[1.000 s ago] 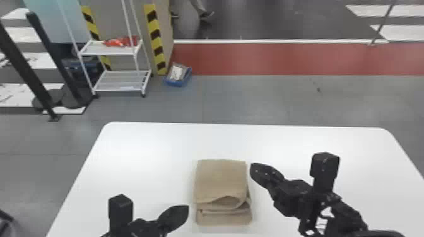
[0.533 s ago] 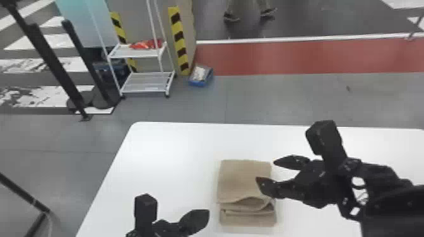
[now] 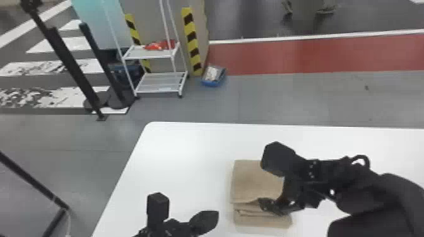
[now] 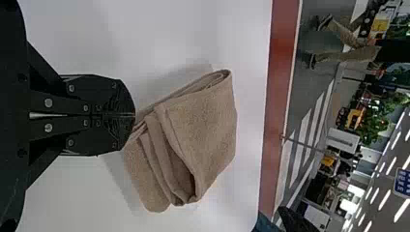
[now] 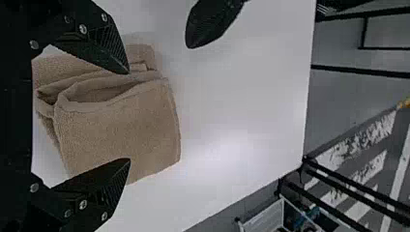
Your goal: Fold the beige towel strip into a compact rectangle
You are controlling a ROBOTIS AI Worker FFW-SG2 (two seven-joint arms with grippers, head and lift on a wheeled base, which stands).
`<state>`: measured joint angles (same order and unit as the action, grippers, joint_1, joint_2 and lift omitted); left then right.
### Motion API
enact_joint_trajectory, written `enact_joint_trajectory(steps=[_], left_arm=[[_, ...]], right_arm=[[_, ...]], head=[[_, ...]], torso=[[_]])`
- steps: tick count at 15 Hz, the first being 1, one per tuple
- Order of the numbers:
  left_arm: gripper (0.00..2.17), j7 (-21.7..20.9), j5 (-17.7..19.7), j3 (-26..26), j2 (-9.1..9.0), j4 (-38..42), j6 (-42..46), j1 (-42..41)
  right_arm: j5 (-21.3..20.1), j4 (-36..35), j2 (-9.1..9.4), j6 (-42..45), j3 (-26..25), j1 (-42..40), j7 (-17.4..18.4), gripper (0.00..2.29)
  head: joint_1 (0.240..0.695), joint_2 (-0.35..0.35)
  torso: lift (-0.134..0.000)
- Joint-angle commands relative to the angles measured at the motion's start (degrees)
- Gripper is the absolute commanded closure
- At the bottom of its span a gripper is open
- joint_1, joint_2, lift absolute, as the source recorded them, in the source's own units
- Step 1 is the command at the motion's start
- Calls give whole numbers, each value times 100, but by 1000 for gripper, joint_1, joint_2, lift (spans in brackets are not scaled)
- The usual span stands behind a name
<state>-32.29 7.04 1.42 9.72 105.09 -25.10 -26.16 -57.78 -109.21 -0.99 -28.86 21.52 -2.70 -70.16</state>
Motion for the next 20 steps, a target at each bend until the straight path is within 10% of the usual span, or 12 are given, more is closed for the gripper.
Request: enact_joint_trajectory(steps=[1,20], left_arm=[[1683,-6,17,34,30,-6,-35,41],[1683,-41,-18,-63,47,-23,-106,129]], right_arm=[[-339,357,-15,481,-26,-55,64,289],[-919,1851,72,903,159,147,688,475]], head=[[695,216],[695,190]], torso=[[0],[0]])
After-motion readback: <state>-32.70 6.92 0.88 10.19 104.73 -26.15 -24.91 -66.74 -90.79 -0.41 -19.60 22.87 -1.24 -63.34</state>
